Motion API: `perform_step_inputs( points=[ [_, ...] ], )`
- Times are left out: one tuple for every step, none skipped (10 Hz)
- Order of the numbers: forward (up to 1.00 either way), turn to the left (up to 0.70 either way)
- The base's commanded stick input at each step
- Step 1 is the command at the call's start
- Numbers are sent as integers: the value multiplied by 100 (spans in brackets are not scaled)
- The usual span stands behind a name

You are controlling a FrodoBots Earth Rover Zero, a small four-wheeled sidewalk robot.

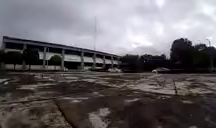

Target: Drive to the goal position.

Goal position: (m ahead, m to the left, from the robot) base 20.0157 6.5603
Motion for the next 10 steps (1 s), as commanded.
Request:
perform_step_inputs(
  points=[
    [70,0],
    [70,0],
    [70,0],
    [70,0],
    [70,0],
    [70,0],
    [70,0],
    [70,0],
    [70,0],
    [70,0]
  ],
)
